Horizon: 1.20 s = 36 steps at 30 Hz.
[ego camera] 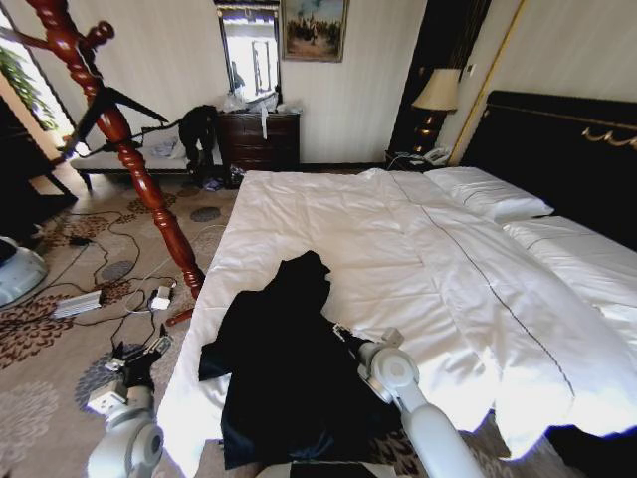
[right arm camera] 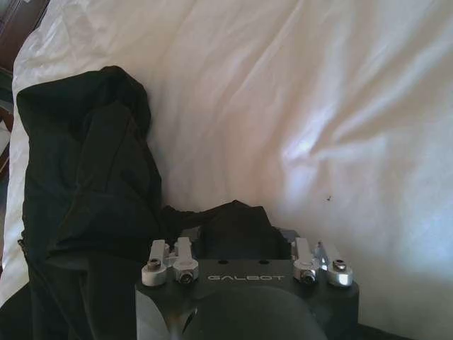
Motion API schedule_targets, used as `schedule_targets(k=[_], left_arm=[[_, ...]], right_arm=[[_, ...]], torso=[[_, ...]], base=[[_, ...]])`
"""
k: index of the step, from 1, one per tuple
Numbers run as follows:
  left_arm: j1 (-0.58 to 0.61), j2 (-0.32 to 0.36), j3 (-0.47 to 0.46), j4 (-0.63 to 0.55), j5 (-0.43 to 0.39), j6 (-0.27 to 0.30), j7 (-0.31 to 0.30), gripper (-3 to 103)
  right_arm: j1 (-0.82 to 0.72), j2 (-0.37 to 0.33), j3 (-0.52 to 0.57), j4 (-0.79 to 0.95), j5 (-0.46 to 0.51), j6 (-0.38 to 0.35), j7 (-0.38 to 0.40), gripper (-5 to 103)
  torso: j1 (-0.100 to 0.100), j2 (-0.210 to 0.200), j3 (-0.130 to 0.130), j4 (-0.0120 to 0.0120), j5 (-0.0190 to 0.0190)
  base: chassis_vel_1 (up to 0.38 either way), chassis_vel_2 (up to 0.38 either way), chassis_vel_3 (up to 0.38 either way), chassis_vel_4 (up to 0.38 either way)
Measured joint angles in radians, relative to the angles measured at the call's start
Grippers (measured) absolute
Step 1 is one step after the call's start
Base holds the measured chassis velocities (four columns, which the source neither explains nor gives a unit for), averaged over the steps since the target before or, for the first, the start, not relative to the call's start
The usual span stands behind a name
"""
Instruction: Pick up the clothes from the bed and hang them on the clothes hanger.
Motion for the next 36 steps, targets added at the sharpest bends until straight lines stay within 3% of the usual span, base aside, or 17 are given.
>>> schedule_targets(k=[2,5,7,10,18,25,36], left_arm=[[-0.001,0.0,0.0,0.001,-0.001,0.0,0.0,100],[-0.01,0.003,0.004,0.003,-0.005,0.0,0.0,100],[-0.011,0.004,0.006,0.003,-0.007,0.0,0.0,100],[-0.017,0.011,0.007,0.005,-0.016,0.001,-0.001,100],[-0.02,0.022,0.002,0.014,-0.032,0.003,-0.001,100],[-0.02,0.027,0.002,0.021,-0.038,0.003,-0.001,100],[-0.02,0.02,0.011,0.021,-0.033,0.003,-0.001,100]], right_arm=[[-0.001,-0.001,0.0,-0.001,-0.003,0.003,-0.001,56],[-0.001,-0.002,0.005,-0.011,-0.023,0.022,-0.009,39],[0.0,-0.001,0.007,-0.013,-0.027,0.028,-0.01,39],[0.009,0.002,0.02,-0.017,-0.047,0.051,-0.022,22],[0.014,-0.006,0.033,-0.009,-0.056,0.077,-0.052,1],[-0.018,-0.002,0.029,0.004,-0.096,0.045,-0.051,-1],[-0.025,-0.011,0.038,0.017,-0.111,0.04,-0.056,37]], torso=[[0.0,0.0,0.0,0.0,0.0],[0.0,0.0,0.0,-0.0001,0.0],[0.0,0.0,0.0,-0.0001,0.0001],[0.0,0.0,0.0,-0.0001,0.0001],[0.0,0.0,0.0,0.0,0.0],[0.0,0.0,0.0,0.0,0.0001],[0.0,0.0,0.0,0.0,0.0]], base=[[0.0,0.0,0.0,0.0],[0.0,0.0,0.0,0.0],[0.0,0.0,0.0,0.0],[0.0,0.0,0.0,0.0],[0.0,0.0,0.0,0.0],[0.0,0.0,0.0,0.0],[0.0,0.0,0.0,0.0]])
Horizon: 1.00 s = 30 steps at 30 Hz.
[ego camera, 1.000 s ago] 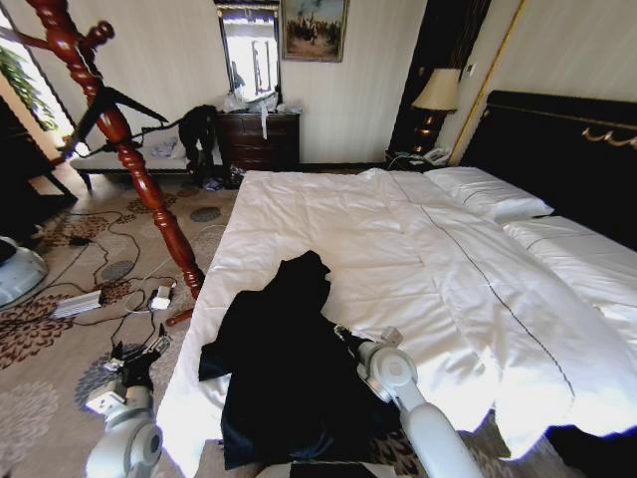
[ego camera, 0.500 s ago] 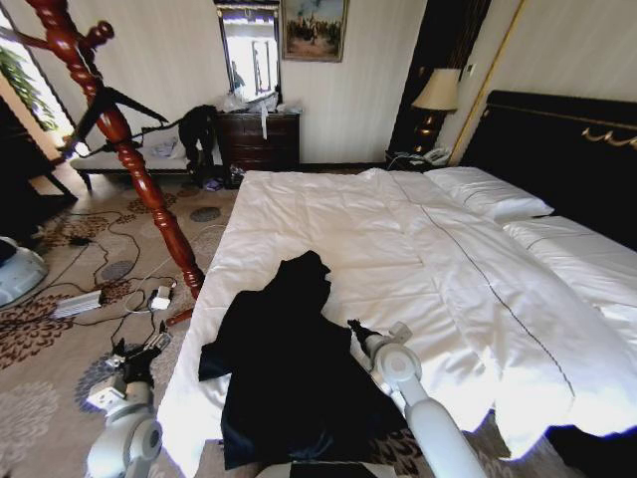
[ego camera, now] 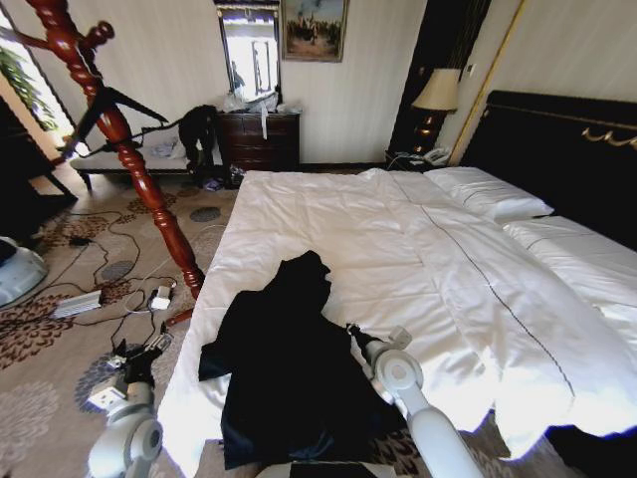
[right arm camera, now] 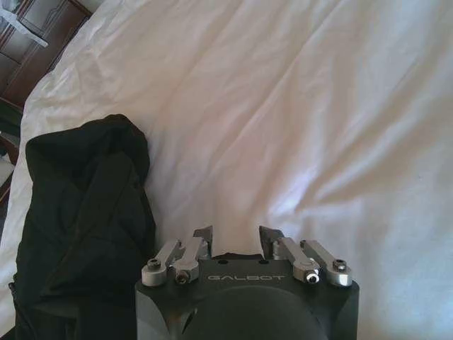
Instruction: Pick up the clothes from the bed and hang them on the clothes hanger.
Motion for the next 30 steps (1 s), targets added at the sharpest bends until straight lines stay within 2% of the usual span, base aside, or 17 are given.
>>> schedule_targets(k=[1,2,5,8,10,13,14,16,17,18,20,22,23,26,29,30], left_arm=[[0.0,0.0,0.0,0.0,0.0,0.0,0.0,100],[0.0,0.0,0.0,-0.001,0.0,0.0,0.0,100],[0.0,-0.001,0.0,-0.002,0.0,0.0,0.0,100],[0.0,-0.002,0.0,-0.002,0.0,0.0,0.0,100],[0.0,-0.003,0.001,-0.002,0.0,0.0,-0.001,100],[0.0,-0.004,0.001,-0.003,0.0,0.0,0.0,100],[0.0,-0.004,0.001,-0.004,0.0,0.0,-0.001,100],[0.001,-0.004,-0.001,-0.005,0.0,0.0,0.0,100],[0.003,-0.004,-0.003,-0.006,-0.001,0.0,-0.001,100],[0.004,-0.004,-0.004,-0.006,-0.001,0.0,-0.001,100],[0.006,-0.005,-0.006,-0.008,-0.002,0.0,-0.001,100],[0.007,-0.006,-0.006,-0.008,-0.002,-0.001,-0.001,100],[0.009,-0.007,-0.006,-0.009,-0.002,-0.001,-0.001,100],[0.009,-0.009,-0.006,-0.01,-0.002,-0.002,-0.001,100],[0.009,-0.012,-0.004,-0.012,-0.002,-0.002,-0.001,100],[0.009,-0.013,-0.003,-0.013,-0.002,-0.002,-0.001,100]], right_arm=[[-0.002,0.0,0.0,0.003,0.0,0.0,0.0,37],[-0.01,-0.001,0.0,0.009,0.002,0.0,0.001,47],[-0.024,-0.001,-0.003,0.012,0.002,-0.001,0.002,52],[-0.036,0.001,-0.01,0.012,0.002,-0.003,0.001,69],[-0.038,0.002,-0.013,0.011,0.002,-0.004,0.001,69],[-0.037,0.008,-0.022,0.005,0.005,-0.004,-0.003,86],[-0.036,0.009,-0.023,0.004,0.006,-0.003,-0.003,82],[-0.035,0.009,-0.023,0.004,0.008,-0.002,-0.004,82],[-0.035,0.01,-0.024,0.004,0.01,-0.001,-0.004,71],[-0.036,0.01,-0.024,0.004,0.011,0.0,-0.005,71],[-0.039,0.009,-0.023,0.004,0.011,0.001,-0.005,60],[-0.04,0.009,-0.024,0.004,0.011,0.002,-0.006,60],[-0.042,0.009,-0.023,0.004,0.011,0.005,-0.007,50],[-0.042,0.008,-0.023,0.004,0.011,0.008,-0.009,44],[-0.044,0.007,-0.022,0.007,0.01,0.017,-0.015,28],[-0.045,0.007,-0.021,0.008,0.009,0.022,-0.018,28]], torso=[[0.0,0.0,0.0,0.0,0.0],[0.0,0.0,0.0,0.0,0.0],[0.0,0.0,0.0,-0.0001,0.0001],[0.0,0.0,0.0,-0.0001,0.0001],[0.0,0.0,0.0,-0.0001,0.0],[0.0,0.0,0.0,0.0,0.0],[0.0,0.0,0.0,0.0,0.0],[0.0,0.0,0.0,0.0,0.0],[0.0,0.0,0.0,0.0,0.0001],[0.0,0.0,0.0,0.0,0.0],[0.0,0.0,0.0,0.0,0.0],[0.0,0.0,0.0,0.0,0.0],[0.0,0.0,0.0,0.0,0.0],[0.0,0.0,0.0,-0.0001,0.0],[0.0,0.0,0.0,-0.0001,0.0],[0.0,0.0,0.0,0.0,0.0]], base=[[0.0,0.0,0.0,0.0],[0.0,0.0,0.0,0.0],[0.0,0.0,0.0,0.0],[0.0,0.0,0.0,0.0],[0.0,0.0,0.0,0.0],[0.0,0.0,0.0,0.0],[0.0,0.0,0.0,0.0],[0.0,0.0,0.0,0.0],[0.0,0.0,0.0,0.0],[0.0,0.0,0.0,0.0],[0.0,0.0,0.0,0.0],[0.0,0.0,0.0,0.0],[0.0,0.0,0.0,0.0],[0.0,0.0,0.0,0.0],[0.0,0.0,0.0,0.0],[0.0,0.0,0.0,0.0]])
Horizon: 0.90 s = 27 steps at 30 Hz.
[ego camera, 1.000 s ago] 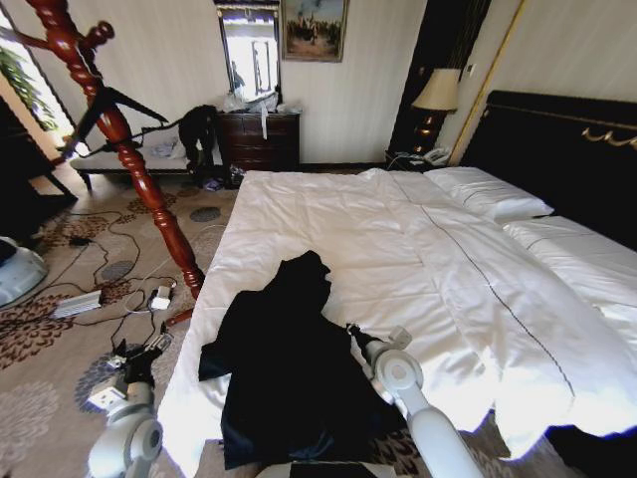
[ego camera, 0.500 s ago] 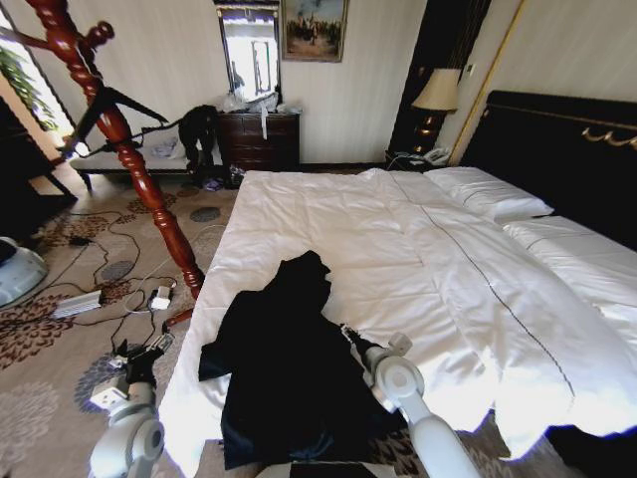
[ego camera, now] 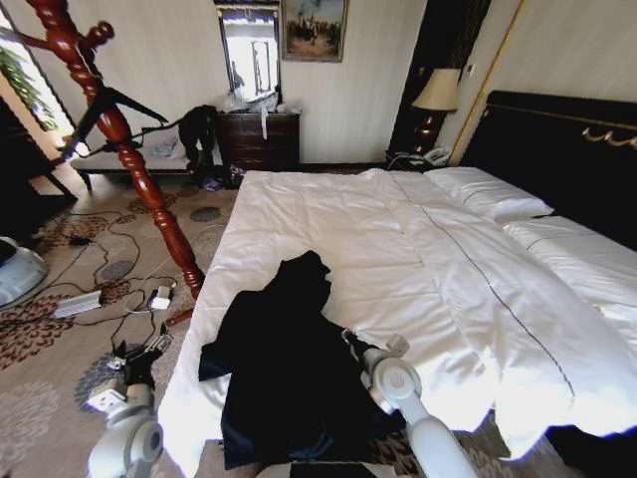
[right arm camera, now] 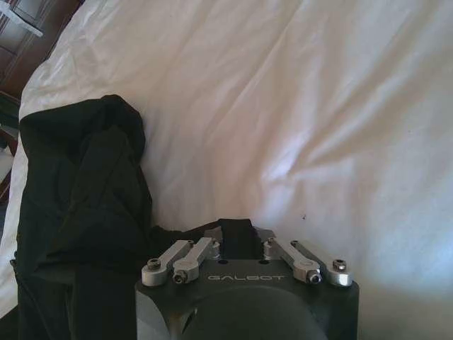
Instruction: Pick up the clothes from the bed and hang them on the clothes hanger.
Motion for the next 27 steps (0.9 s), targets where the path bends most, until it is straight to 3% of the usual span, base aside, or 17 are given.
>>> schedule_targets(k=[1,2,3,6,17,27], left_arm=[[0.0,0.0,0.0,0.0,0.0,0.0,0.0,100],[0.0,-0.001,0.001,-0.001,0.0,0.0,0.0,100],[0.0,-0.002,0.001,-0.002,0.0,0.0,0.0,100],[0.0,-0.003,0.0,-0.003,0.0,-0.001,0.0,100],[-0.002,0.002,-0.004,-0.005,-0.011,-0.001,0.0,100],[-0.002,0.002,-0.001,-0.011,-0.015,-0.001,0.0,100]], right_arm=[[0.0,0.0,0.0,0.0,0.0,0.0,0.0,28],[-0.001,-0.002,0.001,0.0,-0.002,0.009,-0.007,17],[-0.002,-0.002,0.002,0.001,-0.003,0.013,-0.012,17],[-0.005,-0.003,0.002,0.006,-0.01,0.025,-0.023,3],[0.01,-0.04,0.066,0.081,-0.033,0.063,-0.043,0],[0.071,-0.222,0.224,0.171,0.005,0.065,-0.067,0]], torso=[[0.0,0.0,0.0,0.0,0.0],[0.0,0.0,0.0,0.0,0.0],[0.0,0.0,0.0,0.0,0.0],[0.0,0.0,0.0,0.0,0.0],[0.0,0.0,0.0,0.0,0.0001],[0.0,0.0,0.0,-0.0001,0.0001]], base=[[0.0,0.0,0.0,0.0],[0.0,0.0,0.0,0.0],[0.0,0.0,0.0,0.0],[0.0,0.0,0.0,0.0],[0.0,0.0,0.0,0.0],[0.0,0.0,0.0,0.0]])
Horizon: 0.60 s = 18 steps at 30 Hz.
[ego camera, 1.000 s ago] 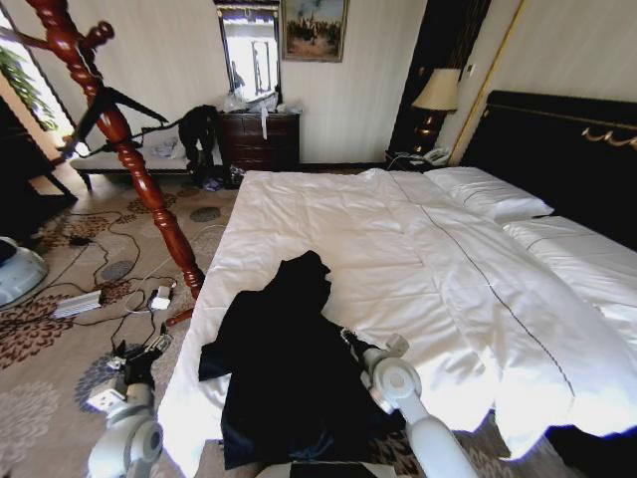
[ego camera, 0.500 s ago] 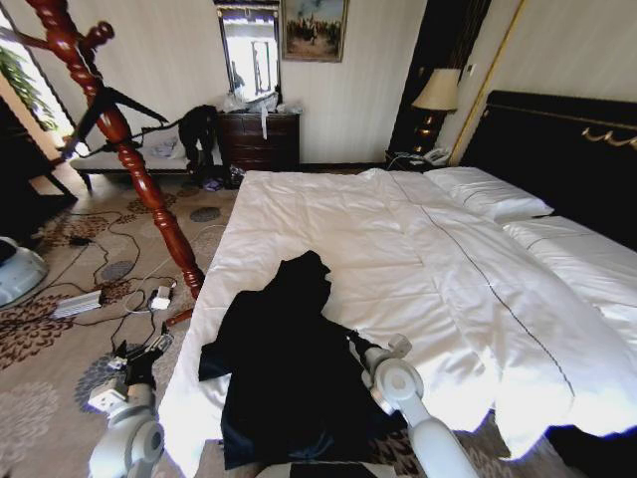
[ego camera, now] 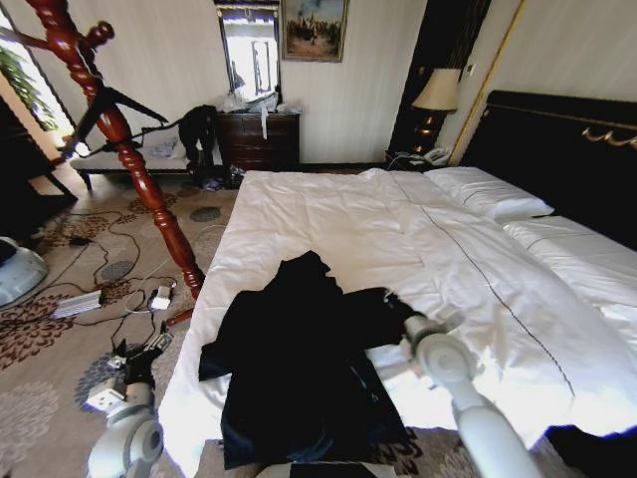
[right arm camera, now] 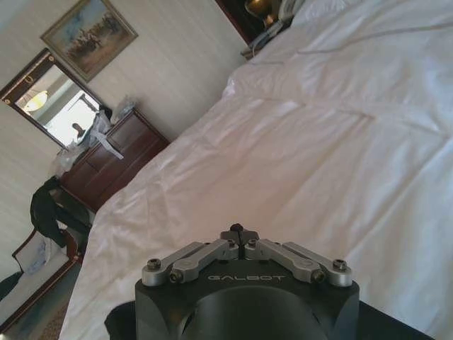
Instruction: Pick up the clothes from the bed and hang them on the clothes hanger.
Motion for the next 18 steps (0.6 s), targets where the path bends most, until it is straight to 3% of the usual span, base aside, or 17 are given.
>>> schedule_targets(k=[14,16,17,18], left_arm=[[0.005,0.005,-0.007,0.006,-0.012,-0.002,0.003,100],[0.006,0.007,-0.01,0.009,-0.016,-0.002,0.004,100],[0.007,0.013,-0.014,0.014,-0.022,-0.003,0.005,100],[0.007,0.016,-0.015,0.015,-0.025,-0.003,0.005,100]], right_arm=[[0.119,-0.073,0.034,-0.134,-0.166,0.003,-0.066,0],[0.128,-0.074,0.03,-0.186,-0.234,-0.012,-0.055,-2],[0.13,-0.073,0.015,-0.285,-0.36,-0.05,-0.044,14],[0.132,-0.071,0.011,-0.316,-0.41,-0.047,-0.054,14]], torso=[[0.0,0.0,0.0,0.0004,-0.0001],[0.0,0.0,0.0,0.0003,-0.0002],[0.0,0.0,0.0,0.0,0.0002],[0.0,0.0,0.0,-0.0001,0.0001]], base=[[0.0,0.0,0.0,0.0],[0.0,0.0,0.0,0.0],[0.0,0.0,0.0,0.0],[0.0,0.0,0.0,0.0]])
